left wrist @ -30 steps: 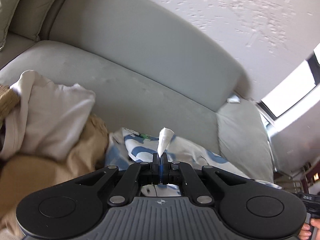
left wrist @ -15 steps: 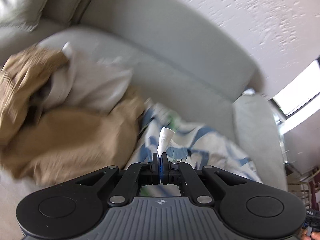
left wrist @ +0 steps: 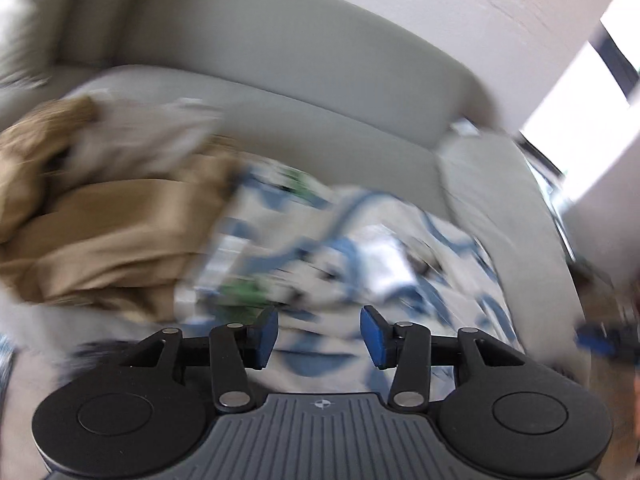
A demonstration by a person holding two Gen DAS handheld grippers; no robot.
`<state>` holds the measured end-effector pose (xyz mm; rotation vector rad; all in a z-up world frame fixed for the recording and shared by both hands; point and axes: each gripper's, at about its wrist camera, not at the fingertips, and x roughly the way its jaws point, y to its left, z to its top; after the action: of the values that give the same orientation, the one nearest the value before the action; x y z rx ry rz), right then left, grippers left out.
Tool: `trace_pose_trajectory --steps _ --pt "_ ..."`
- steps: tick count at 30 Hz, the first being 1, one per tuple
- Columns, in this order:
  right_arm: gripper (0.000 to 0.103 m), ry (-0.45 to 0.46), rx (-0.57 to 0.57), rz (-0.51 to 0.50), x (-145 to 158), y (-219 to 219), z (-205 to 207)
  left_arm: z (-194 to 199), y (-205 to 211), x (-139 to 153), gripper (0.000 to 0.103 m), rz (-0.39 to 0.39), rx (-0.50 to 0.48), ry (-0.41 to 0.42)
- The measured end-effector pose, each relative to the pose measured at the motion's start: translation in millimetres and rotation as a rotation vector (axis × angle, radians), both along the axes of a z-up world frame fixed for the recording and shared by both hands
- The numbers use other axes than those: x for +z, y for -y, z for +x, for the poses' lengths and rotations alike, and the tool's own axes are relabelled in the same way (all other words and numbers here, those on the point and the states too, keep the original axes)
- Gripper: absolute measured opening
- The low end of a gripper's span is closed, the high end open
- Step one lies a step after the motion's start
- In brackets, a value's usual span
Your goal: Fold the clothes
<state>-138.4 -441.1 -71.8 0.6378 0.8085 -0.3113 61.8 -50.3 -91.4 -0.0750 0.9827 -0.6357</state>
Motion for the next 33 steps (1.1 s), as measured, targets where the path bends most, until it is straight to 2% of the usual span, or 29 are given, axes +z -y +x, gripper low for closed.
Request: trace_pose_trajectory --steps 6,12,27,33 --pt "0.054 -0.042 0.09 0.078 -25.4 -31.0 21.2 -31.4 49.7 -31.0 0.048 0.048 -0.137 -0.071" --pt "0.054 -0.095 0.169 0.153 -52.2 -60.7 38.9 -48.4 58.4 -49.6 0.056 0.17 -0.169 -0.026" --pt "0.054 -0.128 0.173 0.138 -55.3 -66.5 35.6 -47.4 61.8 -56.3 0.058 0.132 -0.133 -0.051" --pt "0.054 -0.127 0.254 0.084 -48.7 -82.6 58.1 -51.1 58.7 -54.6 0.063 0.157 -0.125 -0.043"
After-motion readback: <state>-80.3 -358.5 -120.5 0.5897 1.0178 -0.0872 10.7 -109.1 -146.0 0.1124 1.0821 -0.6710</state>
